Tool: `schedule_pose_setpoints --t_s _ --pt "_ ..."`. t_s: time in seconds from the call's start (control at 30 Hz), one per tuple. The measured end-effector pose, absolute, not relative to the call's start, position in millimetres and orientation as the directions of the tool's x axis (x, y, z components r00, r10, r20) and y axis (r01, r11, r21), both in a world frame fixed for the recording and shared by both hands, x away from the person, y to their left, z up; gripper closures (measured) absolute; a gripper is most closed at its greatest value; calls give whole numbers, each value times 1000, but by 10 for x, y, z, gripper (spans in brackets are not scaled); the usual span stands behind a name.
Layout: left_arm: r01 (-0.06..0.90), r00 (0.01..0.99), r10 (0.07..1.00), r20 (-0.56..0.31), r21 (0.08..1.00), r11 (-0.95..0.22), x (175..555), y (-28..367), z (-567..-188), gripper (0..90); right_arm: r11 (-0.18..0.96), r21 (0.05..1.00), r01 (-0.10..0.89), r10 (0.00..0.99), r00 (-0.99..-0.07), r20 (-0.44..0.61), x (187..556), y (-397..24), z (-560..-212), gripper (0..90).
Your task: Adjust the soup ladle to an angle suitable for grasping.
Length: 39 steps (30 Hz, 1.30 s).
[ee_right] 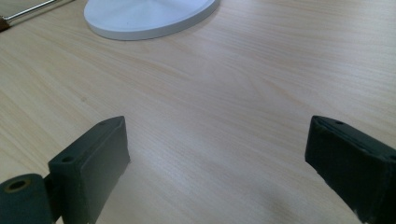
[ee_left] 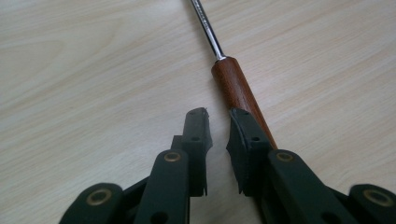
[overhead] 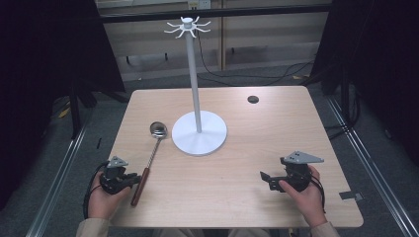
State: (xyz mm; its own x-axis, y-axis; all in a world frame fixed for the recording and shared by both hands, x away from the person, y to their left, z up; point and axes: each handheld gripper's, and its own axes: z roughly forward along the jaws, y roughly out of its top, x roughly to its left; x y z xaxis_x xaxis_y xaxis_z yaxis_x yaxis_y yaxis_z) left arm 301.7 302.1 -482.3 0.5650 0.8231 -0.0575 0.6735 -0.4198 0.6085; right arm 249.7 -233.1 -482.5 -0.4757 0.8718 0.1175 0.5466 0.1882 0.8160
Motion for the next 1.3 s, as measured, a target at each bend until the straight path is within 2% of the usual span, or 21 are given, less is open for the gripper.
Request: schedule_pose_setpoints --t_s 0.6,1.03,1.23,1.3 --pt "562 744 664 -76 610 -559 3088 2440 -4784 780 165 817 552 880 -457 131 2393 -2452 -4835 59" --pt "481 824 563 -64 603 -636 3189 2011 -4847 799 142 814 563 885 -440 149 2318 -2550 -4869 60" --pt "443 847 532 -25 589 -676 3209 1929 -4840 747 147 813 564 885 -442 146 2273 -2568 -4867 59" --pt "431 851 525 -14 590 -683 3210 1930 -4837 667 146 813 564 886 -440 147 2256 -2581 -4868 59"
